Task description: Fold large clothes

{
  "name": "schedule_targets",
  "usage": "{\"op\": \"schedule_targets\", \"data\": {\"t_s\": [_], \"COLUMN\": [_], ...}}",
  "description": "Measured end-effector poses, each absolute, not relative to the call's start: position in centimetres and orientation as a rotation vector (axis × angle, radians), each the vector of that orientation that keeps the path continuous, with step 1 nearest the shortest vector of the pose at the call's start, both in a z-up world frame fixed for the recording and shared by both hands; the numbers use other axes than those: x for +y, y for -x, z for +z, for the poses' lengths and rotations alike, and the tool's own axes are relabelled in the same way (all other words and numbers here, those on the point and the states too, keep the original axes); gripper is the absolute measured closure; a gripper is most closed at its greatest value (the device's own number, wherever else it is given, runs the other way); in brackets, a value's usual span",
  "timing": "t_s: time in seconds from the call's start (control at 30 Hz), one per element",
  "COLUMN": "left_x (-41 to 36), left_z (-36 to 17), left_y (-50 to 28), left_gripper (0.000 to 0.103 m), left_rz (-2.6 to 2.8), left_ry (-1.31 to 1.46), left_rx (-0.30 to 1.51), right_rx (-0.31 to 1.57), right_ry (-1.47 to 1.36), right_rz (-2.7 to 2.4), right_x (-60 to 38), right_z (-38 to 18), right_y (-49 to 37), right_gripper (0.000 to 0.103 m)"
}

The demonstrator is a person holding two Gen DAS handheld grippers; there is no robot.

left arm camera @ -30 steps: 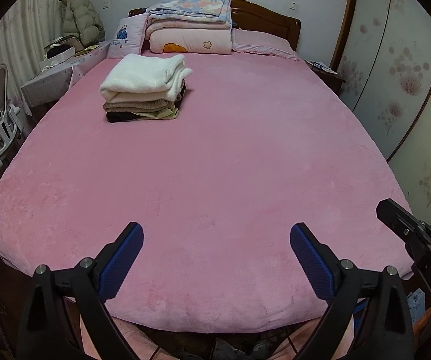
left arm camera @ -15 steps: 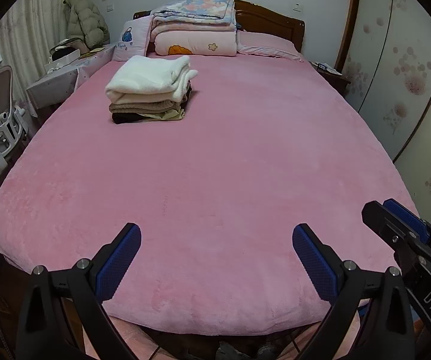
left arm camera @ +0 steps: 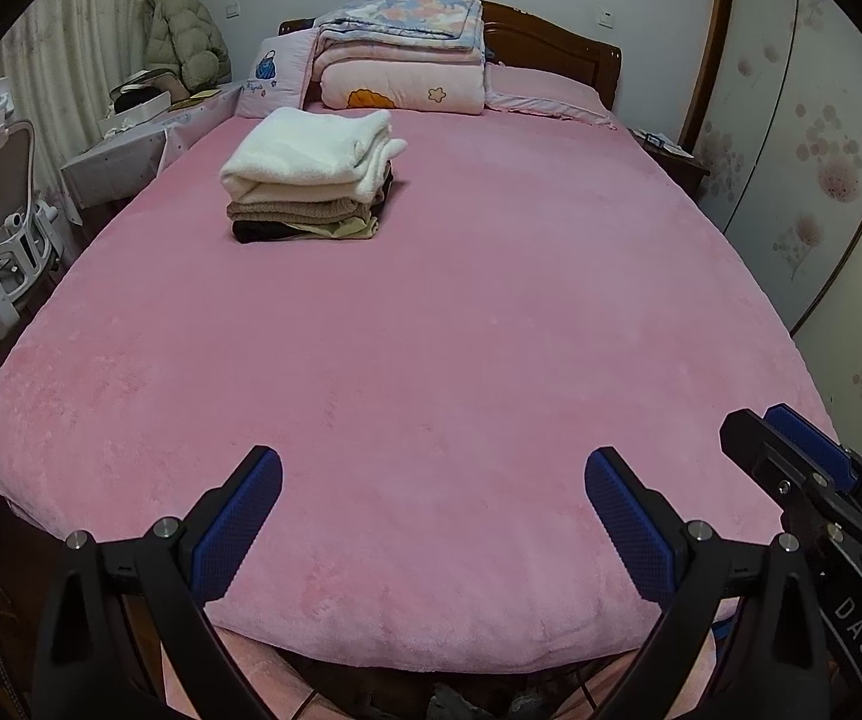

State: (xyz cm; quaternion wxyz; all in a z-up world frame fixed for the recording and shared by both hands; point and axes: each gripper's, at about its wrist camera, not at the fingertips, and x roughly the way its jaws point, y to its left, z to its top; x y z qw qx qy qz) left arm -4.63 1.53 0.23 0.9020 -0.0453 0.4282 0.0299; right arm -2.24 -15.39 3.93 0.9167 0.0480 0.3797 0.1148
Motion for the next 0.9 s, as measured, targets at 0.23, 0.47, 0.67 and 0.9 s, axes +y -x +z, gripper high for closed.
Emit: {"op": "schedule_targets", "data": {"t_s": [0.23,0.47,0.67,0.9], "left_x": [1.3,1.0,0.5,0.3], "left_z": [0.5,0.6,0.7,0.7], "left_y": [5.0,5.4,5.5,5.6], "left_gripper": [0.002,0.002,0.002,0.002], "left_rz": [0.073,0.081,0.094,0.094], "left_ry": [0.085,0.070,0.057,0.057], "left_rx": [0.864,0.846,0.832,0.831], "right_rx": [0.787,0.794,0.791,0.788], "right_ry": [-0.108,-0.120,-0.127,-0.130], "right_rz": [0.230,0.225,0.222,0.221], "right_x": [-15.4,-15.7,-16.0,-16.3], "right_z": [3.7,3.4,3.4,3.4], "right_y": [2.2,2.1,2.2,2.2], "right_gripper": [0.063,0.063,0.063,0.063]}}
